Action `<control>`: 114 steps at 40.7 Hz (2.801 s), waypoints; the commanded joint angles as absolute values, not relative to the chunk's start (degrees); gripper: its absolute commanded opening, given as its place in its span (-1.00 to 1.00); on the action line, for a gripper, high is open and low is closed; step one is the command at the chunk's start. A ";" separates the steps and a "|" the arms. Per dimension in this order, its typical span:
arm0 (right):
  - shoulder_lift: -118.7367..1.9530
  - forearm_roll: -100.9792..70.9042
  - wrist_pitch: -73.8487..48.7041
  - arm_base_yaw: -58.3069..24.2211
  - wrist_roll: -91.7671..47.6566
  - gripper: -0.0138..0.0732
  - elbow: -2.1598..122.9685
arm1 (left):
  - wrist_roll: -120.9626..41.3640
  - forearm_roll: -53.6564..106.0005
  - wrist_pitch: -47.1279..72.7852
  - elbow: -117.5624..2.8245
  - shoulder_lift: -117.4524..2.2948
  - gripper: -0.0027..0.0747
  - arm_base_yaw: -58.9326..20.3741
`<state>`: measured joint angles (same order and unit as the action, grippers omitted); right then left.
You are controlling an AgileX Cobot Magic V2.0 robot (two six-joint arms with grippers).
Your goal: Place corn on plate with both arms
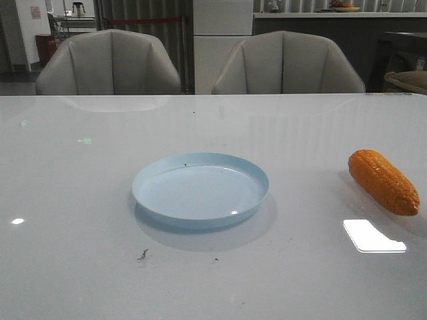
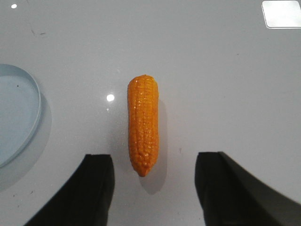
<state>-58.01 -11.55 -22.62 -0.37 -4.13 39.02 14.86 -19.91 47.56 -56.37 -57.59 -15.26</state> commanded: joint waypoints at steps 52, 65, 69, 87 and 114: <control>-104.07 -8.18 -20.53 -4.07 -7.75 0.09 65.65 | 16.78 -20.95 42.31 -57.19 -55.97 -0.19 -15.24; -102.39 -8.26 -26.15 -7.27 -7.81 -0.06 73.77 | 16.78 -20.95 42.31 -57.19 -55.97 -0.19 -15.24; -102.44 -8.26 -28.33 -10.70 -7.81 -0.06 78.38 | 16.78 -20.95 42.31 -57.19 -55.97 -0.19 -15.24; -105.26 -8.21 -25.47 -30.65 -7.81 -0.06 85.57 | 16.78 -20.95 42.31 -57.19 -55.97 -0.19 -15.24; -114.21 -8.43 -22.32 -33.28 -7.76 0.57 85.62 | 16.78 -20.95 42.40 -57.19 -55.97 -0.19 -15.24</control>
